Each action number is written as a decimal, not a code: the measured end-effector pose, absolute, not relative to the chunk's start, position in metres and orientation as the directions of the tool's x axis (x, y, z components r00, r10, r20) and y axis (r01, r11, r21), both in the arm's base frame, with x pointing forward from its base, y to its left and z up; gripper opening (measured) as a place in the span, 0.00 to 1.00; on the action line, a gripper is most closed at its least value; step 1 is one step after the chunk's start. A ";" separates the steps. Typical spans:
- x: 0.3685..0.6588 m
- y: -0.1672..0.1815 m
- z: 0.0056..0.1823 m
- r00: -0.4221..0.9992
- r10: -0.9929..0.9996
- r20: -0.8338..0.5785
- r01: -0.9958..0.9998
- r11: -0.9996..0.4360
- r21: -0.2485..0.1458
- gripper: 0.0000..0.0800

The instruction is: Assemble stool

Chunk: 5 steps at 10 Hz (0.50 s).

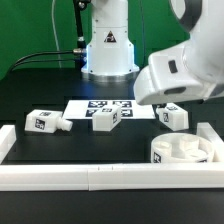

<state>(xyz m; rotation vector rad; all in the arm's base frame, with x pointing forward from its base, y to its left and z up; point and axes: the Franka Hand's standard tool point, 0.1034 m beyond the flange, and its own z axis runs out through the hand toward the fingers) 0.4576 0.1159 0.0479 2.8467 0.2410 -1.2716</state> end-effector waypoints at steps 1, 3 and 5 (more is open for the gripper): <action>0.458 0.116 0.046 0.656 0.134 -0.743 0.146 -0.988 -0.050 0.81; 0.455 0.116 0.044 0.654 0.116 -0.748 0.130 -0.991 -0.039 0.81; 0.444 0.115 0.030 0.630 0.066 -0.773 0.100 -0.995 -0.004 0.81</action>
Offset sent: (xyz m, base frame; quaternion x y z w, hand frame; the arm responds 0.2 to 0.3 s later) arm -0.0136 0.0034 -0.0209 0.0261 -0.0548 0.0855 0.9945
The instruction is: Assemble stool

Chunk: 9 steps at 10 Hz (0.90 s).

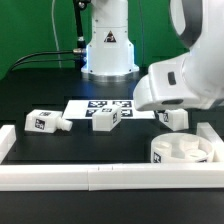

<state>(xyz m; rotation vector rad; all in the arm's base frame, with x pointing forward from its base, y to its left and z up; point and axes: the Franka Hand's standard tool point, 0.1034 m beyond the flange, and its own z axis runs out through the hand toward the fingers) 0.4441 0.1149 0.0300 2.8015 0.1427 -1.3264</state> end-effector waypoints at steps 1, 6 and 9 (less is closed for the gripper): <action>0.442 0.117 0.029 0.632 0.071 -0.772 0.104 -0.995 -0.006 0.81; 0.428 0.115 0.011 0.604 0.006 -0.797 0.057 -0.998 0.036 0.81; 0.424 0.116 0.007 0.596 -0.012 -0.803 0.050 -0.997 0.052 0.66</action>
Offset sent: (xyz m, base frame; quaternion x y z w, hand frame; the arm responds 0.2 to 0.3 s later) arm 0.0000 0.0000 0.0000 0.0000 0.0000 0.0000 1.0000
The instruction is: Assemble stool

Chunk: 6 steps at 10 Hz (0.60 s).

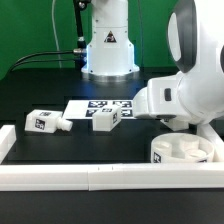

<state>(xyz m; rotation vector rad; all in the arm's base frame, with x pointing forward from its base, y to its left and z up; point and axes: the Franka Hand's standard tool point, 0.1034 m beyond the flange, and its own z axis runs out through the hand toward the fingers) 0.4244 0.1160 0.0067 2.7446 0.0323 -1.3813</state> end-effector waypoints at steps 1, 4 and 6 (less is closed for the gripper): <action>0.424 0.116 0.007 0.596 -0.012 -0.803 0.049 -0.997 0.052 0.49; 0.436 0.113 0.019 0.620 -0.010 -0.784 0.042 -0.998 0.046 0.42; 0.473 0.100 0.068 0.656 0.034 -0.754 0.049 -0.999 -0.002 0.42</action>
Offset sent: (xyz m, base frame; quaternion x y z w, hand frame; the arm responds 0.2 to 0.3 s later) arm 0.0181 -0.0078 0.0375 0.0167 0.0551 -0.0066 0.9983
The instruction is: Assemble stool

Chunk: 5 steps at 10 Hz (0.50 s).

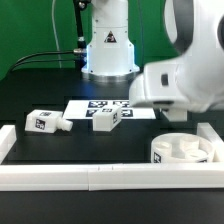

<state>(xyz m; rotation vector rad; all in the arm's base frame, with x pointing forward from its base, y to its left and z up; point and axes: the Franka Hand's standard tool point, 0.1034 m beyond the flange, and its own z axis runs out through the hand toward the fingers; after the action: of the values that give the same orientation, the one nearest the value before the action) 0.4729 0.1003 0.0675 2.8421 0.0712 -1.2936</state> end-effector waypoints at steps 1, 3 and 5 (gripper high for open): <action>0.504 0.098 0.087 0.752 0.119 -0.649 0.104 -0.993 -0.061 0.42; 0.500 0.103 0.095 0.836 0.119 -0.536 0.109 -0.993 -0.049 0.42; 0.506 0.103 0.092 0.893 0.125 -0.432 0.114 -0.992 -0.052 0.42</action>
Offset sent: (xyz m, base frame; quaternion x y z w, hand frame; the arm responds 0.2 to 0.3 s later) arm 0.0000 0.0000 0.0000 0.0000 0.1938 0.0000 0.9810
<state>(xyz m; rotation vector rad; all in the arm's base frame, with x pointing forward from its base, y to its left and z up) 0.5062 0.1028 0.0917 3.0808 0.1951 -0.7062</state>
